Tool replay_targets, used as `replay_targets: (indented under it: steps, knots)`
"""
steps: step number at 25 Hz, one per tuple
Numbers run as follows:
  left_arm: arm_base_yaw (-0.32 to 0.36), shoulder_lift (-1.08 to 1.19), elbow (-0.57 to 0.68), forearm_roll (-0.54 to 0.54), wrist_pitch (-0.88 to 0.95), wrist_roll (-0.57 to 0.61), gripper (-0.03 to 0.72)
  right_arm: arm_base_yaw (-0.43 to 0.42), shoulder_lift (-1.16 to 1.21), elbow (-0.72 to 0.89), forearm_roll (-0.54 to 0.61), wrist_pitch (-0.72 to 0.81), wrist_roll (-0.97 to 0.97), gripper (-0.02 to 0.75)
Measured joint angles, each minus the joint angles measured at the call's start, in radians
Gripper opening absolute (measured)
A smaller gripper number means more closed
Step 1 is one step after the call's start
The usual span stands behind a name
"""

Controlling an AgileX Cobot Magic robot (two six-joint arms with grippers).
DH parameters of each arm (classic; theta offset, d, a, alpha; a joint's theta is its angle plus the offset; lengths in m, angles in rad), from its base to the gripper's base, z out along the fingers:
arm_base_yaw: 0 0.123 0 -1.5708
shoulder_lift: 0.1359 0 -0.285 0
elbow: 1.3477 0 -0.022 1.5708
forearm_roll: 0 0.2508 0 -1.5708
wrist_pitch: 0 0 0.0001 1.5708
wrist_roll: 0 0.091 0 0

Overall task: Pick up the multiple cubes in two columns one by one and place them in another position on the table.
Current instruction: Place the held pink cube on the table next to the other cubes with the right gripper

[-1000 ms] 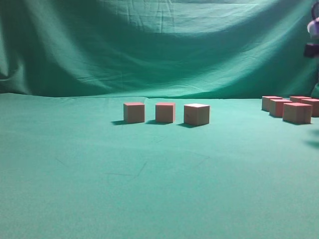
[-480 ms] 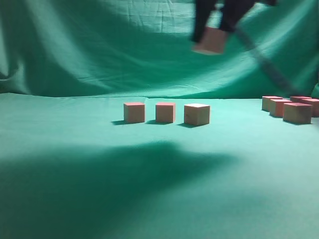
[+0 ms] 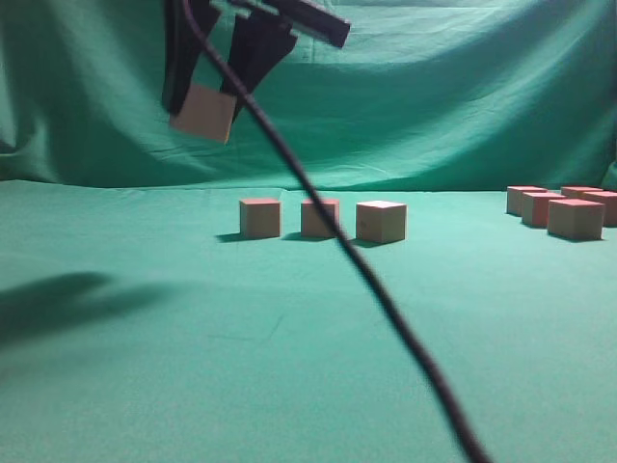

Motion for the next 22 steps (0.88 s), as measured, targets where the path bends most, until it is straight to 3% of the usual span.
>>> replay_targets:
  steps: [7, 12, 22]
  knots:
    - [0.0, 0.0, 0.0, 0.0, 0.0, 0.0, 0.0, 0.002, 0.181, -0.253, -0.21, 0.215, 0.239, 0.267]
    - [0.0, 0.0, 0.0, 0.0, 0.0, 0.0, 0.0, 0.002, 0.265, -0.358, -0.215, 0.259, 0.338, 0.267]
    - [0.0, 0.0, 0.0, 0.0, 0.0, 0.0, 0.0, 0.002, 0.327, -0.37, -0.198, 0.264, 0.383, 0.267]
